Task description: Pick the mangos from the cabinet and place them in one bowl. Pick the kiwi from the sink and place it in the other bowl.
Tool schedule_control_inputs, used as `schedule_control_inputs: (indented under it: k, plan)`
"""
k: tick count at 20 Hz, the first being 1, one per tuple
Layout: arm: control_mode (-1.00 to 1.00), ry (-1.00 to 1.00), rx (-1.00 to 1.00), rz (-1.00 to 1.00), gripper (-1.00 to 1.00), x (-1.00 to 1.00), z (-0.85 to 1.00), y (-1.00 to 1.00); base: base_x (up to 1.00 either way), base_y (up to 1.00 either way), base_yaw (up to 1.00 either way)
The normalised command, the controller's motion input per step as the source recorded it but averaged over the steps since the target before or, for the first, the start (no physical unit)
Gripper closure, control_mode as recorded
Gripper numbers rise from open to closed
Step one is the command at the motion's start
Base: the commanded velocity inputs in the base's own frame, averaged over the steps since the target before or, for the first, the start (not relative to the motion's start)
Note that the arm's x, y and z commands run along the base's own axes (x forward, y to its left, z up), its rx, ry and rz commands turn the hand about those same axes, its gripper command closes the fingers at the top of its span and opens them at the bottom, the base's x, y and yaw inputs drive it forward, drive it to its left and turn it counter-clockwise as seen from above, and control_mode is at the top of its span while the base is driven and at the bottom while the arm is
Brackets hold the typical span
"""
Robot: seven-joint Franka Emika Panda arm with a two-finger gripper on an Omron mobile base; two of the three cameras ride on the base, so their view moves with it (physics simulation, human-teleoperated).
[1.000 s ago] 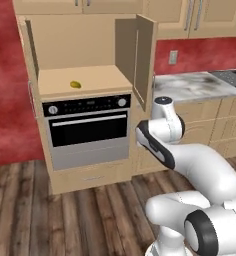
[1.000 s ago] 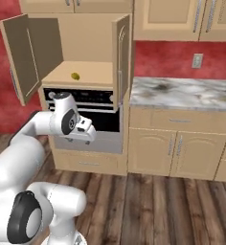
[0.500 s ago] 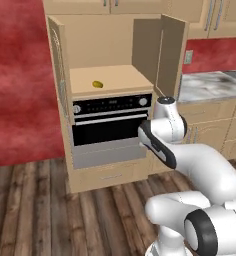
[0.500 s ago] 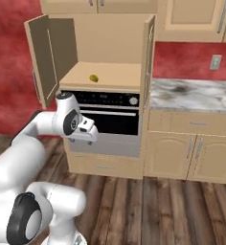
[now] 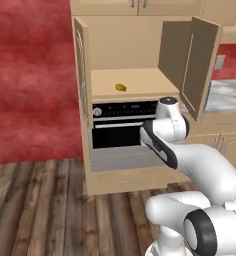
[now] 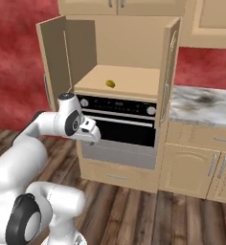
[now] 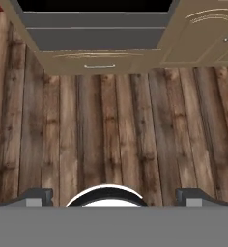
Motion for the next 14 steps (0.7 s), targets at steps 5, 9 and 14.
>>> schedule_control_inputs:
  k: [5,9,14]
  plan:
    - [1.0,0.0,0.0,0.0,-1.0,0.0,0.0,0.0,0.38,-0.16,0.08]
    - [1.0,0.0,0.0,0.0,-1.0,0.0,0.0,0.0,0.65,-0.25,0.01]
    - [1.0,0.0,0.0,0.0,-1.0,0.0,0.0,0.0,0.65,-0.21,0.01]
